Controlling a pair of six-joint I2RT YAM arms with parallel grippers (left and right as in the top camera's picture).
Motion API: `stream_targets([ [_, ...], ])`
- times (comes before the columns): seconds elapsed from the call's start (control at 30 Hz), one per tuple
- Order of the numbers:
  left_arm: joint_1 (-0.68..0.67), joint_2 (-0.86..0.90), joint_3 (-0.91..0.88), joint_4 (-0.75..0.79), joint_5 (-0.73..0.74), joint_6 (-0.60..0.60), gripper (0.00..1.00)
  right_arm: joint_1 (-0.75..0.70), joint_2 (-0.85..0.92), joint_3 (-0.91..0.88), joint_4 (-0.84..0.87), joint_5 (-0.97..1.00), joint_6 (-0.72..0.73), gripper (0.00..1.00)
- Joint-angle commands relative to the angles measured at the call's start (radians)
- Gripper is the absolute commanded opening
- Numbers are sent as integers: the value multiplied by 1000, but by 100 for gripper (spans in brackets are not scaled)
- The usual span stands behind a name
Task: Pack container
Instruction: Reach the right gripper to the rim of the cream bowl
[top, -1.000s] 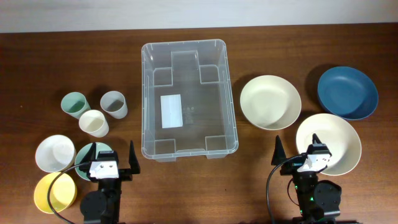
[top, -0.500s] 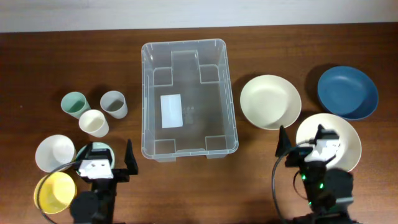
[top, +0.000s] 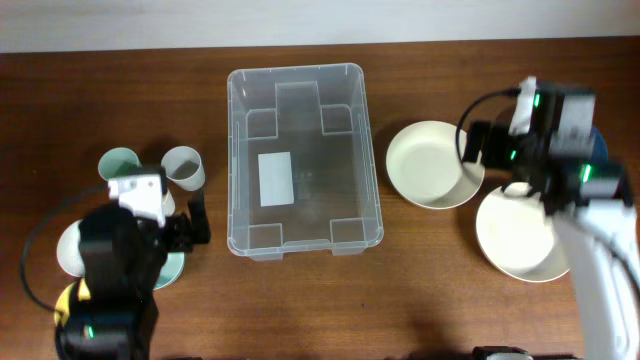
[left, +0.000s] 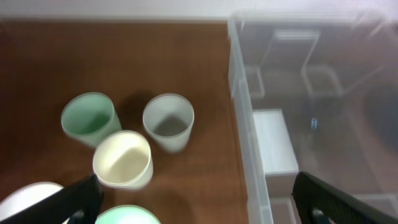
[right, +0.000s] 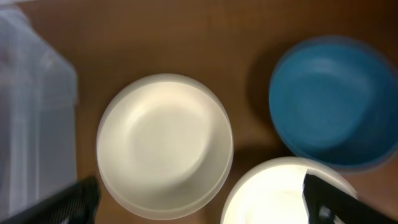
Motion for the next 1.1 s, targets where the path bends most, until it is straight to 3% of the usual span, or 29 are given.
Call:
stream_targets([
  [0.0, 1, 116, 120, -106, 11, -10, 100, -56, 177, 220, -164, -7, -10, 99],
  [0.1, 1, 182, 160, -175, 35, -10, 100, -81, 312, 326, -274, -14, -9, 99],
  [0.83, 1, 211, 159, -177, 36, -10, 100, -87, 777, 325, -110, -18, -10, 99],
  [1.07, 1, 211, 159, -163, 36, -10, 100, -87, 830, 325, -78, -70, -9, 99],
])
